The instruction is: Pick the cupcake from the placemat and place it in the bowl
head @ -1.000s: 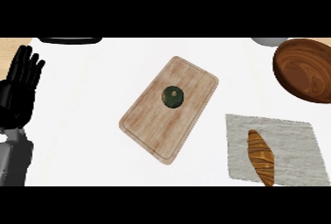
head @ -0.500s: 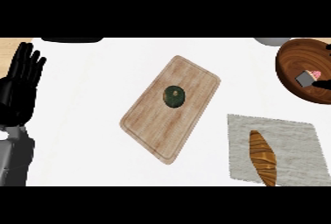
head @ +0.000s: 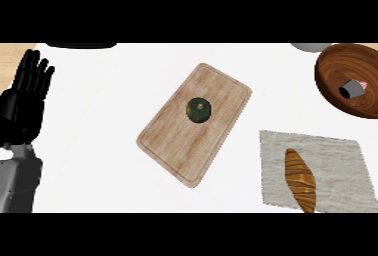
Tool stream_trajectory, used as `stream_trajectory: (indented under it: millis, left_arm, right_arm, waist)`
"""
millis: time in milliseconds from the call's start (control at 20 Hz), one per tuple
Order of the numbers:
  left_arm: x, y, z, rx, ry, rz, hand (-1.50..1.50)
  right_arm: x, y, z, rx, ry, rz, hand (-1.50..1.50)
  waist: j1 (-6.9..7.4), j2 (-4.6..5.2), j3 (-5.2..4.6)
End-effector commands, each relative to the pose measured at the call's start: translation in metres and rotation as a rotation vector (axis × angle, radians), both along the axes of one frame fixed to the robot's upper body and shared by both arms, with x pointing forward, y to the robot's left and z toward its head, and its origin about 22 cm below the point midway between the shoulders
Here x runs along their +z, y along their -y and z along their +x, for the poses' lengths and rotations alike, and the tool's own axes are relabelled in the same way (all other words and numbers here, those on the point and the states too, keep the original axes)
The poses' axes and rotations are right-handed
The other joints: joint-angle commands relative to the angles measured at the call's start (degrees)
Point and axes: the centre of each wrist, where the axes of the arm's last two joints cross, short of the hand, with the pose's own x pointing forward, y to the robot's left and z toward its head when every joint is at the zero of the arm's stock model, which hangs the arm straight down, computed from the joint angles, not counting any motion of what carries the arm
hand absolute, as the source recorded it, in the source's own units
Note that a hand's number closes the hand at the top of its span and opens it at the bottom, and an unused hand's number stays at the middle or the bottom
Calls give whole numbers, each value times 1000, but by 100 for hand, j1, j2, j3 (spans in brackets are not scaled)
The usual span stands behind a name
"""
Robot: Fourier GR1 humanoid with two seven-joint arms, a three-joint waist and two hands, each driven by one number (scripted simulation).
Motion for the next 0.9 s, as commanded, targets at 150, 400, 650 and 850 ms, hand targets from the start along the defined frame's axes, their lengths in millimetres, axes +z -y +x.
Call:
stream_trajectory:
  millis: [150,400,650,850]
  left_arm:
    - [-1,-1,-11,-13,-4,6,0]
    - [6,-8,-5,13,18,1,0]
    - [-10,-6,-11,12,-9,-18,0]
    - [-3,-7,-11,24,5,0,0]
  right_arm:
    - [23,55,-48,-173,108,136,-150]
    - [15,92,-101,-169,173,144,-150]
    - [9,114,-142,-154,182,173,-150]
    - [14,124,-160,-128,173,197,-150]
  waist:
    - [32,-15,8]
    - [-66,18,34]
    - [-117,13,40]
    - [-81,5,47]
